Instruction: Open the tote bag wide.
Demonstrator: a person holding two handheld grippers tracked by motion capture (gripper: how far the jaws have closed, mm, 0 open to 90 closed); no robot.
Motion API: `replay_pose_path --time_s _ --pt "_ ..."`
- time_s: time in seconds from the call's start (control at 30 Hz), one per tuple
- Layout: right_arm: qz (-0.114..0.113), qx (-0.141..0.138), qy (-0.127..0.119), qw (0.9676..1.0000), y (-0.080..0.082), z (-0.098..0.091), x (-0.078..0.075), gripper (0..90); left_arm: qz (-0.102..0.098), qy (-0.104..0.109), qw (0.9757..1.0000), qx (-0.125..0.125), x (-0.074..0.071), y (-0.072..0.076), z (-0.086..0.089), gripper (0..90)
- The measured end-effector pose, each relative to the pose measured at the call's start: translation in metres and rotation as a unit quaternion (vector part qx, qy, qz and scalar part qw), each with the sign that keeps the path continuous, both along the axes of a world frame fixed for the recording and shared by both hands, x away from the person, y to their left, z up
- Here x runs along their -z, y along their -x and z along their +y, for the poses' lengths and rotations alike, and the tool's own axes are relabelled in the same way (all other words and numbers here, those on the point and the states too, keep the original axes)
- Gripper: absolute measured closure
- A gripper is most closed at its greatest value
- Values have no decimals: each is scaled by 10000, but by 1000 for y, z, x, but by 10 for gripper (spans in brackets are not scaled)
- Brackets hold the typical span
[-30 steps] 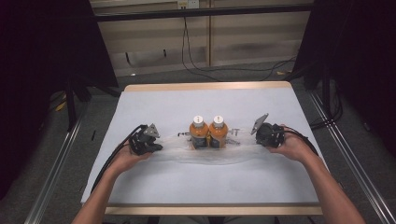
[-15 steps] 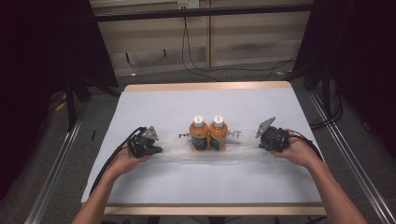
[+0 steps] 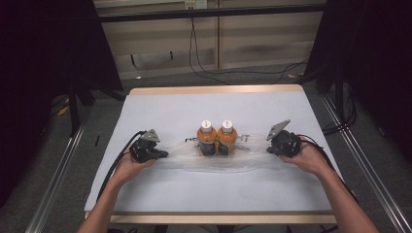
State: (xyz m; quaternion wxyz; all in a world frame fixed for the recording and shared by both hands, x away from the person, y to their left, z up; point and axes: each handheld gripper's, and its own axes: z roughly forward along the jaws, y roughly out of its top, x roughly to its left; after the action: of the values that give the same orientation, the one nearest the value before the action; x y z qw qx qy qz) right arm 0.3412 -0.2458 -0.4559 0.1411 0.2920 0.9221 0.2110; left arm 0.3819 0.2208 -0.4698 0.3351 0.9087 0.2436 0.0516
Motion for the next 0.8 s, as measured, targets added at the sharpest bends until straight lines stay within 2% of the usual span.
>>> replay_pose_path --time_s 0.03,0.1,0.17,0.2,0.3,0.33,0.43,0.47,0.53,0.57,0.7,0.77,0.8 --pt "5 41 -176 9998 2 -1 -2 900 -40 -35 9999 99 -2 0 1 900" --pt "-40 150 -532 9985 7 -3 -5 900 -70 67 9999 97 -5 3 0 900" --pt "-214 153 -842 9961 12 -5 -8 900 -172 249 9995 93 -12 6 0 900" --pt "-223 173 -966 9949 14 -5 -8 900 -178 348 9992 107 -15 8 0 900" --pt "-345 167 -1192 9921 20 -4 -9 900 -339 497 9982 71 -23 15 0 900" --pt "-347 121 -1327 9905 20 -3 -9 900 -362 605 9975 93 -26 17 0 900" --pt "-456 140 -1383 9892 19 -2 -14 900 -501 727 9961 75 -34 23 1 900" --pt "-478 119 -1546 9867 18 -3 -15 900 -526 767 9957 48 -36 25 0 900" --pt "-459 119 -1696 9844 17 -4 -18 900 -615 658 9959 43 -42 29 -2 900" --pt "-450 106 -1766 9832 17 -3 -19 900 -624 705 9955 71 -43 30 -3 900" --pt "-471 63 -2014 9784 17 -2 -22 900 -557 1112 9920 211 -48 38 -11 900" --pt "-479 78 -2213 9740 16 -2 -25 900 -558 1147 9913 313 -47 39 -18 900" --pt "-464 84 -2241 9734 15 -2 -25 900 -526 1185 9909 365 -47 39 -22 900"
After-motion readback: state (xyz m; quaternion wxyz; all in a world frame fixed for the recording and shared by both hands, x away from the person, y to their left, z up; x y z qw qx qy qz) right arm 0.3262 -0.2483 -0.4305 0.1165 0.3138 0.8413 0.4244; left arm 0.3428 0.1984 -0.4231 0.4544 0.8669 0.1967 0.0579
